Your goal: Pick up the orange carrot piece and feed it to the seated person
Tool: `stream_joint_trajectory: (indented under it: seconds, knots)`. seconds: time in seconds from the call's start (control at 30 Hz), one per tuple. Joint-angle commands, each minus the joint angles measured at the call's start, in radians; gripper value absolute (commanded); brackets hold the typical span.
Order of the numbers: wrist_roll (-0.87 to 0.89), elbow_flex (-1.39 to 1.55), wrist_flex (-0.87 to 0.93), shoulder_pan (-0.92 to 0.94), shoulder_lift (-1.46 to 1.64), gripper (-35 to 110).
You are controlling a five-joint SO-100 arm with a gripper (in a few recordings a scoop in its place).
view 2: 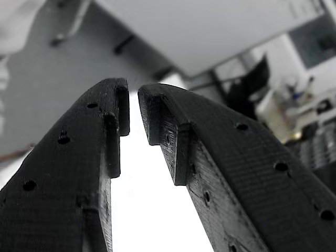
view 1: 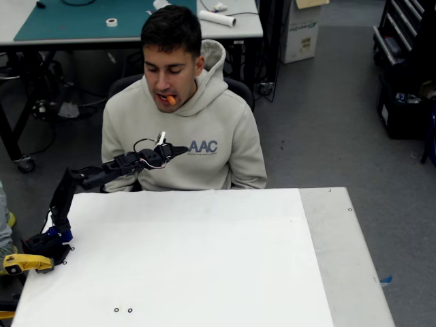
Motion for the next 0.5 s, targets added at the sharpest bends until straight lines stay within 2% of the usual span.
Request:
stream_joint_trajectory:
  seconds: [0.0, 0.47]
  knots:
    - [0.077, 0.149, -0.017, -0.02, 0.276, -2]
    - [0.428, 0.891, -0.011, -0.109, 0.877, -2]
